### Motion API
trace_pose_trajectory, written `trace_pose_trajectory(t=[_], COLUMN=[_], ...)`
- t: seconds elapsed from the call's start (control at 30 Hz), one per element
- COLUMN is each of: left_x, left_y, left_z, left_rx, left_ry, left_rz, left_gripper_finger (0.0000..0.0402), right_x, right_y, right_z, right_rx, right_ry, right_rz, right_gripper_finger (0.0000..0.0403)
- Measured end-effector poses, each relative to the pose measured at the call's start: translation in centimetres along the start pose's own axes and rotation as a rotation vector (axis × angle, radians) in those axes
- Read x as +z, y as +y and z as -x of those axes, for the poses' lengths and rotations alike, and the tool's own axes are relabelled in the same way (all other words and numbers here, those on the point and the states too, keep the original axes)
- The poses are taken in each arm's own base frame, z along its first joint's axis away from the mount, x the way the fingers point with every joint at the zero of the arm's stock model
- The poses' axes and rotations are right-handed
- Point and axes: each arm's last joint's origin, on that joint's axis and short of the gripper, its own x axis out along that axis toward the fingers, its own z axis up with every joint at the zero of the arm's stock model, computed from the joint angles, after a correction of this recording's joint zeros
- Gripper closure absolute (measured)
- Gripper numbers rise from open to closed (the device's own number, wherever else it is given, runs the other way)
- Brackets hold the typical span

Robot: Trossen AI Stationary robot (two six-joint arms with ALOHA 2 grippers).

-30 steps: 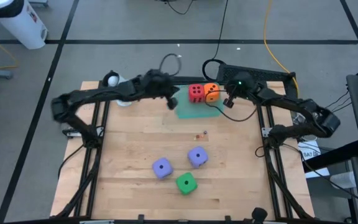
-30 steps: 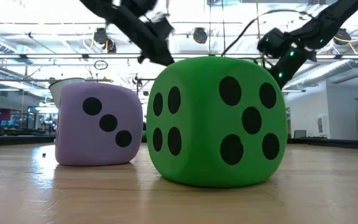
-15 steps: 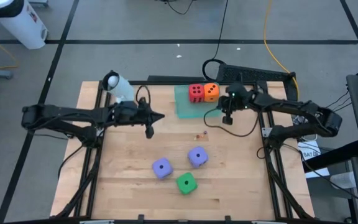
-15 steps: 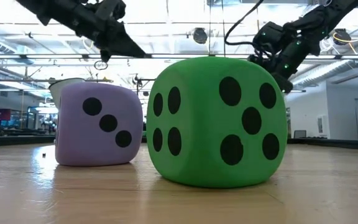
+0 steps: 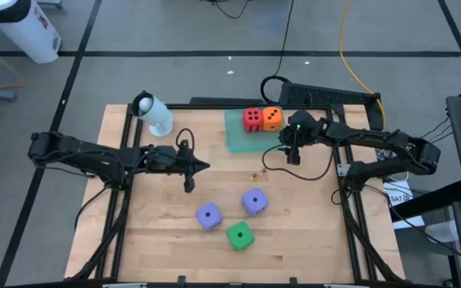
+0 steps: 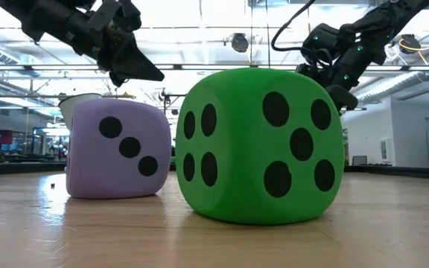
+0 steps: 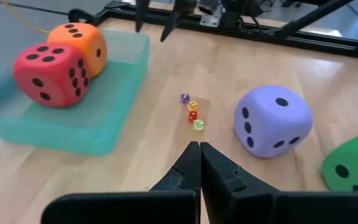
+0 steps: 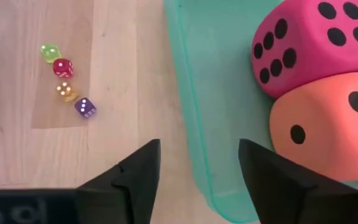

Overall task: Pick & Place Dice
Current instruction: Adjust the transparent blue bin

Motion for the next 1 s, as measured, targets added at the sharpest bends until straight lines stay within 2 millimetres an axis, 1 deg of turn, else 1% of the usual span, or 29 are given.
trace_pose_trajectory(t=[0.17,0.27,0.4,0.5,0.63,0.9,0.93,1.0], left_x=[0.3,0.4,0.4,0.4,0.4,0.4,0.4,0.4], left_y=[-0.2,-0.2,-0.2,-0.2,-0.2,-0.2,-0.2,-0.2], left_z=[0.0,0.0,0.0,0.0,0.0,0.0,0.0,0.0], left_rx=[-0.01,-0.012,-0.014,-0.014,-0.023,-0.023,-0.024,-0.024], left_ry=[-0.037,-0.047,-0.047,-0.047,-0.045,-0.043,-0.043,-0.043], left_rz=[0.004,0.004,0.005,0.004,0.005,0.018,0.021,0.021], left_gripper_finger=[0.0389,0.0387,0.0386,0.0386,0.0385,0.0385,0.0385,0.0385], right_x=[-0.4,-0.9,-1.2,-1.4,-1.6,-1.3,-1.3,-1.1], right_y=[-0.2,-0.3,-0.6,-0.7,-0.6,0.2,0.4,0.6], right_z=[-0.9,-1.9,-3.0,-3.6,-4.0,-4.1,-4.2,-4.2], right_rx=[0.0,0.009,-0.065,-0.061,-0.05,0.018,0.022,0.028], right_ry=[0.047,0.094,0.149,0.167,0.181,0.165,0.163,0.163], right_rz=[-0.01,-0.021,-0.042,-0.028,-0.026,-0.028,-0.024,-0.016], right_gripper_finger=[0.0195,0.0207,0.0222,0.0237,0.0274,0.0383,0.0392,0.0398])
